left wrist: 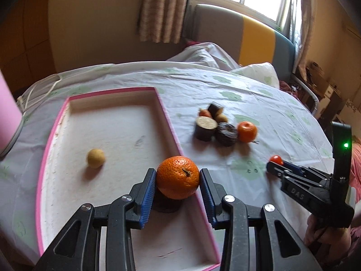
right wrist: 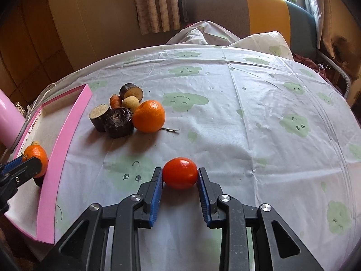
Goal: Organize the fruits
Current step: 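Place the mandarin in the pink tray with the left gripper while the right gripper holds the tomato, then carry the red tomato into the pink tray and open the right gripper, then move the left gripper to the second dark beet and grasp it, then lift the dark beet with the left gripper while the right gripper grasps the orange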
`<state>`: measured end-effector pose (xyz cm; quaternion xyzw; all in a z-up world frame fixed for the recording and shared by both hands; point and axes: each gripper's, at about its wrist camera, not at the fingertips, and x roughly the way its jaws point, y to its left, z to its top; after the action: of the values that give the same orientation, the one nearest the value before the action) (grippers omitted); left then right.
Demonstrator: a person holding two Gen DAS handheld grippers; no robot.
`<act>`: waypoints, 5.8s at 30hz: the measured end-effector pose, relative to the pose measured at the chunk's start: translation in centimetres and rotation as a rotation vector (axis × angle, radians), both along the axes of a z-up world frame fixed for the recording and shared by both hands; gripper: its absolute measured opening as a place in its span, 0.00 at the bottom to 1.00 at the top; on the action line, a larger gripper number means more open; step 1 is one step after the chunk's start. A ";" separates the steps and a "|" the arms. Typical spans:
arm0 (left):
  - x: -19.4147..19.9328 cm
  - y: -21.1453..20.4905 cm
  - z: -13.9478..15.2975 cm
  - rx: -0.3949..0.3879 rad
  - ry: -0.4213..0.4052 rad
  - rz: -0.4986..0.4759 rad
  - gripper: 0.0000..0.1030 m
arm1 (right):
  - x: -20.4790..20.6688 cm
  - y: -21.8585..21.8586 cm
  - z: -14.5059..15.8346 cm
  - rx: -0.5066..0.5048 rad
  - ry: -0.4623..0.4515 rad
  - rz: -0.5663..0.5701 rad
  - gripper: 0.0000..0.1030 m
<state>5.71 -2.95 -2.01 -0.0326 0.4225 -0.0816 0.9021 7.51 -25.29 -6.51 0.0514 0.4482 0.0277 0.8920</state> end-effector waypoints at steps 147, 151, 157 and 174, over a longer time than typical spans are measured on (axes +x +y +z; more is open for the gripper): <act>10.0 -11.5 -3.3 0.016 0.100 -0.091 0.41 | -0.8 -3.4 0.2 0.179 -0.029 -0.041 0.61; 10.2 -11.4 -3.4 0.011 0.081 -0.089 0.40 | -0.8 -3.7 0.1 0.189 -0.027 -0.046 0.61; 7.9 -10.7 -3.3 -0.027 0.069 -0.123 0.39 | -0.9 -4.1 0.1 0.188 -0.031 -0.048 0.61; 4.7 -10.2 -3.9 -0.029 -0.004 -0.119 0.39 | 0.8 -4.5 0.5 0.202 -0.013 0.031 0.59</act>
<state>10.36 -13.18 -5.96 -0.0203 0.4205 -0.1414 0.8959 8.30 -29.84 -6.04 0.1337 0.4379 0.0870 0.8848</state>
